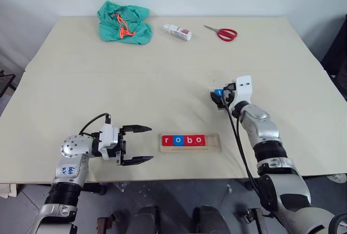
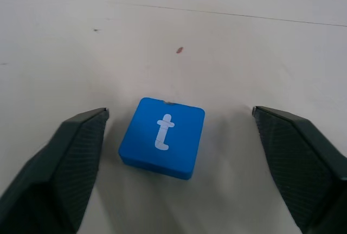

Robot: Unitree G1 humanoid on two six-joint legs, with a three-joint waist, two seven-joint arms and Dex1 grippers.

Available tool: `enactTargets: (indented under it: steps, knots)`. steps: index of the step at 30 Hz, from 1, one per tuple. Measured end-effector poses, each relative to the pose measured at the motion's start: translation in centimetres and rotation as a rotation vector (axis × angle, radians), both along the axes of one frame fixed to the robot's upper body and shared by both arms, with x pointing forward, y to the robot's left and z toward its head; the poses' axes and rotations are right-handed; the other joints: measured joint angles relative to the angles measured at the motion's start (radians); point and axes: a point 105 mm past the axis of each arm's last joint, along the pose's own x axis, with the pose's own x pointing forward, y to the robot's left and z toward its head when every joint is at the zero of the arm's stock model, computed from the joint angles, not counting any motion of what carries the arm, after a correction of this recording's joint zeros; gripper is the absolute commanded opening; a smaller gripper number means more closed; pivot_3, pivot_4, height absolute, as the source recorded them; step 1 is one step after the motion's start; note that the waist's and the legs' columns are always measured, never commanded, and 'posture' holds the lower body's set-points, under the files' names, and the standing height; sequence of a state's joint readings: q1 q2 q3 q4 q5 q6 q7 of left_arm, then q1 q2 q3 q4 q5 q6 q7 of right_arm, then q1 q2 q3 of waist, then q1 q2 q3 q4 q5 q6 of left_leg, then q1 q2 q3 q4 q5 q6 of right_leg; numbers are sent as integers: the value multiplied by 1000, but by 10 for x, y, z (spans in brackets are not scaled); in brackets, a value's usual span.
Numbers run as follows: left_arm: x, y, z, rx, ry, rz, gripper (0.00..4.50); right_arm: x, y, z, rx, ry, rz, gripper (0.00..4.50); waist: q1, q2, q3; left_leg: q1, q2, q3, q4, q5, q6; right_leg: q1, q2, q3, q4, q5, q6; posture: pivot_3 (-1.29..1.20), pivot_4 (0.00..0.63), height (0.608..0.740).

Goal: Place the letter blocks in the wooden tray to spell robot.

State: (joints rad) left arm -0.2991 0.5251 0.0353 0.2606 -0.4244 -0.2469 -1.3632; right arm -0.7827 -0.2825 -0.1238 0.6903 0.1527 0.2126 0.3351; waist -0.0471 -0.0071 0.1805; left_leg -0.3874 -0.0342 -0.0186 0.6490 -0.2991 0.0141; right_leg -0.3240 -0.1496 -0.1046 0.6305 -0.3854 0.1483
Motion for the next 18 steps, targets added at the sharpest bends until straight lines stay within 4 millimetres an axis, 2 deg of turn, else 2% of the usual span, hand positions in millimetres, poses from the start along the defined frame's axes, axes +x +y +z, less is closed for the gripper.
enactTargets:
  steps: [6,10,14,18]
  knots:
    - [2,0,1,-4,-8,8,4500,-8,2,-1,-19,-8,18,1559,-4,0,0,0,0,0,0,0,0,0,0,0,1,0,0,0,150,740]
    - [3,-1,1,-10,-5,12,4500,-17,8,-2,-37,-7,55,1477,-3,0,0,0,0,0,0,0,0,0,0,0,1,0,0,0,150,740]
    - [5,-5,1,-21,-11,0,4500,-39,4,3,-49,-4,82,1477,12,0,0,-1,-1,0,0,0,0,-1,0,1,0,0,0,0,150,740]
    - [5,-5,-1,-17,-3,-23,4500,-79,-7,14,-54,-11,100,1477,36,0,0,-2,-1,-1,0,0,0,0,0,1,-1,0,0,0,150,740]
